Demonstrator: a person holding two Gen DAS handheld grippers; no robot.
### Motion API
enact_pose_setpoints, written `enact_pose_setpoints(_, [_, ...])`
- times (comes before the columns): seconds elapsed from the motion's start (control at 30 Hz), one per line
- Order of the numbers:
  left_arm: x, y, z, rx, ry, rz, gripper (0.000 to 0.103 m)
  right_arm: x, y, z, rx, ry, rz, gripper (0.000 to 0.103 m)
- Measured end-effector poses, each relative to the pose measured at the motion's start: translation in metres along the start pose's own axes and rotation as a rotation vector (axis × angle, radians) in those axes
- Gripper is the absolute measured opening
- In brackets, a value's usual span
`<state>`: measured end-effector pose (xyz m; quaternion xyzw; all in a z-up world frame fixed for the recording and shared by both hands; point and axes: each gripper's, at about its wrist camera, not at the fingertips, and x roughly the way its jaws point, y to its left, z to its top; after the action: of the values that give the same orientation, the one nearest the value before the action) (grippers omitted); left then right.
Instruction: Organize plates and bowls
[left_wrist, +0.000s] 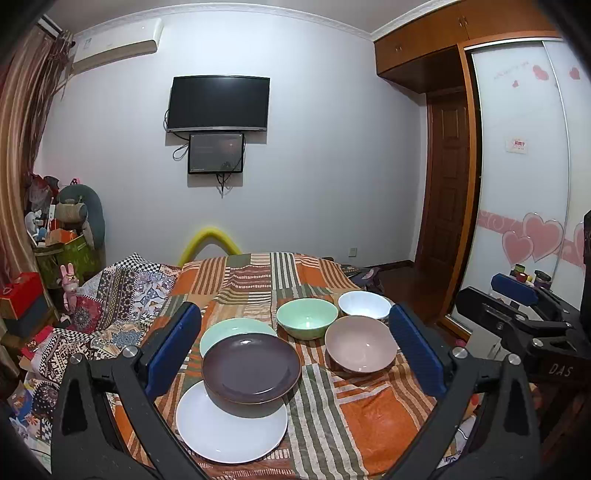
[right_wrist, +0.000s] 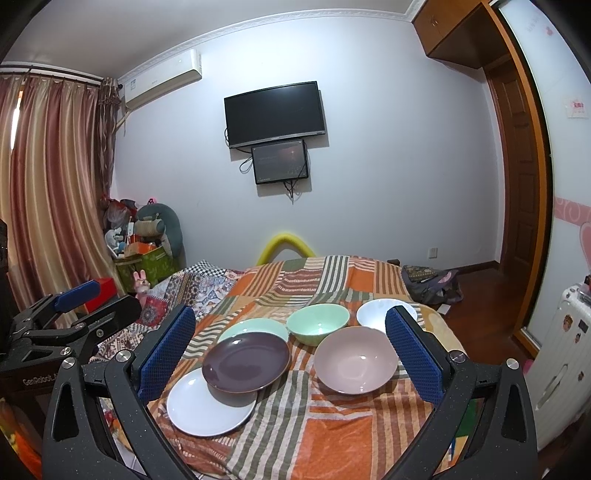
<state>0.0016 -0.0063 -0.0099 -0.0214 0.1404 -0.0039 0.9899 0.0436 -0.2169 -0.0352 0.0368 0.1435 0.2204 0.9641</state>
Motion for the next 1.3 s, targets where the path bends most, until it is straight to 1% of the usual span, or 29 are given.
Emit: enact_pose_setpoints(1.3, [0.0007,0.0058,-0.0001,-0.023,0.013,-0.012,0.103,-0.0013,0.0022,-0.0004,-0.004,0.003,0.005,0.103])
